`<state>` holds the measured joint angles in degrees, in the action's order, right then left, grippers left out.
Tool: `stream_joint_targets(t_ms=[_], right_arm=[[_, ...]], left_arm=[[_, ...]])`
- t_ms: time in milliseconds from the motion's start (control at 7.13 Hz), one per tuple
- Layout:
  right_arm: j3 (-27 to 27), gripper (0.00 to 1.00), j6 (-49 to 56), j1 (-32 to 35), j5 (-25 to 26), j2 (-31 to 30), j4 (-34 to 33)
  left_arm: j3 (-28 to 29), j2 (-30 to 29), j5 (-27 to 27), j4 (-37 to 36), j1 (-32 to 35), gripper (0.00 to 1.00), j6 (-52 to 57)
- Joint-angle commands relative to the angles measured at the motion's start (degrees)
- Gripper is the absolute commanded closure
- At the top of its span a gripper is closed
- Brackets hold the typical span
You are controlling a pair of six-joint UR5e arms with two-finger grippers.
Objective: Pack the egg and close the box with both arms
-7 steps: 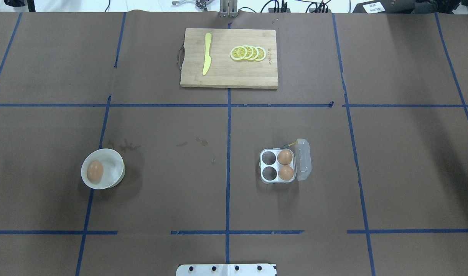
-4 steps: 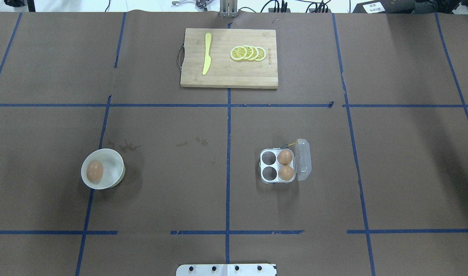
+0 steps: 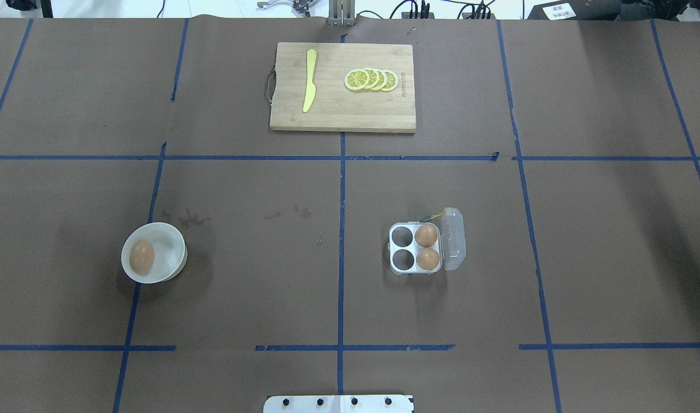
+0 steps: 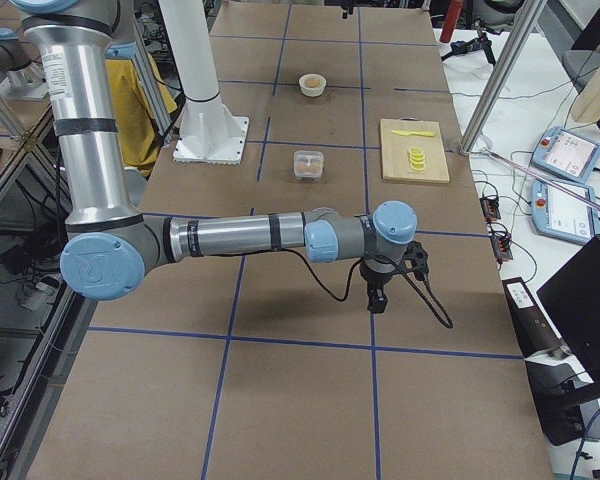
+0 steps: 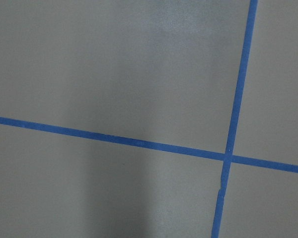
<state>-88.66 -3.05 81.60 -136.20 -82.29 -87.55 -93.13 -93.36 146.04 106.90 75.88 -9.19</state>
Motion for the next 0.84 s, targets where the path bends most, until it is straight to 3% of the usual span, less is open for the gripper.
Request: stream_joint_targets(t_ms=[0, 140, 280, 421, 561, 701], right_arm=[[-0.2, 0.00, 0.1, -1.6, 0.0, 0.6, 0.1], [0.0, 0.00, 0.1, -1.6, -0.2, 0.5, 1.1], [0.4, 0.00, 0.0, -1.7, -0.2, -0.3, 4.9], [0.7, 0.00, 0.0, -2.1, -0.2, -0.6, 5.8], [0.7, 0.00, 0.1, -2.4, -0.3, -0.6, 5.8], [0.8, 0.00, 0.0, -2.8, -0.6, -0.8, 5.8]], left_arm=[[-12.0, -1.8, -13.0, 1.8, -14.5, 0.00, -26.8], [-14.3, -2.2, -17.6, 1.7, -19.6, 0.00, -36.2], [-14.3, -3.1, -18.2, 1.2, -24.1, 0.00, -41.8], [-14.5, -3.3, -23.8, 0.9, -30.2, 0.01, -50.4], [-15.4, -4.0, -26.1, -1.9, -33.9, 0.01, -52.6], [-17.2, -4.9, -32.1, -8.1, -37.2, 0.03, -54.3]])
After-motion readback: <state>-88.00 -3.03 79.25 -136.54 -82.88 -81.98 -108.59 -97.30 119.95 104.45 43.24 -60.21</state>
